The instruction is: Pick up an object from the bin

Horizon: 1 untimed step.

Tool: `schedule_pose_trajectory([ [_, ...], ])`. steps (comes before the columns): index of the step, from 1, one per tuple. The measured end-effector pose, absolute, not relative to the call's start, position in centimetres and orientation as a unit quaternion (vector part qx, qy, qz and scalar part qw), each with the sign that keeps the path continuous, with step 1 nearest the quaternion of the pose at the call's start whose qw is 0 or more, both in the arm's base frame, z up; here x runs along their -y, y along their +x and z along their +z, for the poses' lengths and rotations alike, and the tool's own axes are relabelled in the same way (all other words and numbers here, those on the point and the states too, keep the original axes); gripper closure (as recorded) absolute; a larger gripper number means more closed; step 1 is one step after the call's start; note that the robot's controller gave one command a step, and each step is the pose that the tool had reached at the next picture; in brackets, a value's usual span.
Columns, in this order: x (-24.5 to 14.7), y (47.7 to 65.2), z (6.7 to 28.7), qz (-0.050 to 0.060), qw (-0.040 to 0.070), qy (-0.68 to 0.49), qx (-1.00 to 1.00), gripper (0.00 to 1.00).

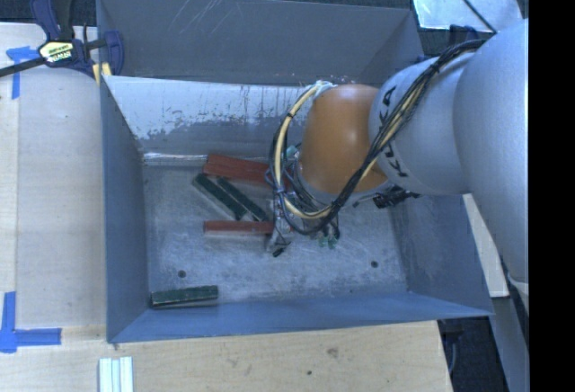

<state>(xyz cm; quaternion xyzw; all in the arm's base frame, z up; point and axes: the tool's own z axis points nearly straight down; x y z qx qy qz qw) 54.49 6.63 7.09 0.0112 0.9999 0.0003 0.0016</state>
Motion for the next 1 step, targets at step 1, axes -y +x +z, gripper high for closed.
schedule_pose_trajectory([
  [1, -5.92, 55.91, 20.51, 0.000, 0.006, -0.055, -0.998, 1.00],
])
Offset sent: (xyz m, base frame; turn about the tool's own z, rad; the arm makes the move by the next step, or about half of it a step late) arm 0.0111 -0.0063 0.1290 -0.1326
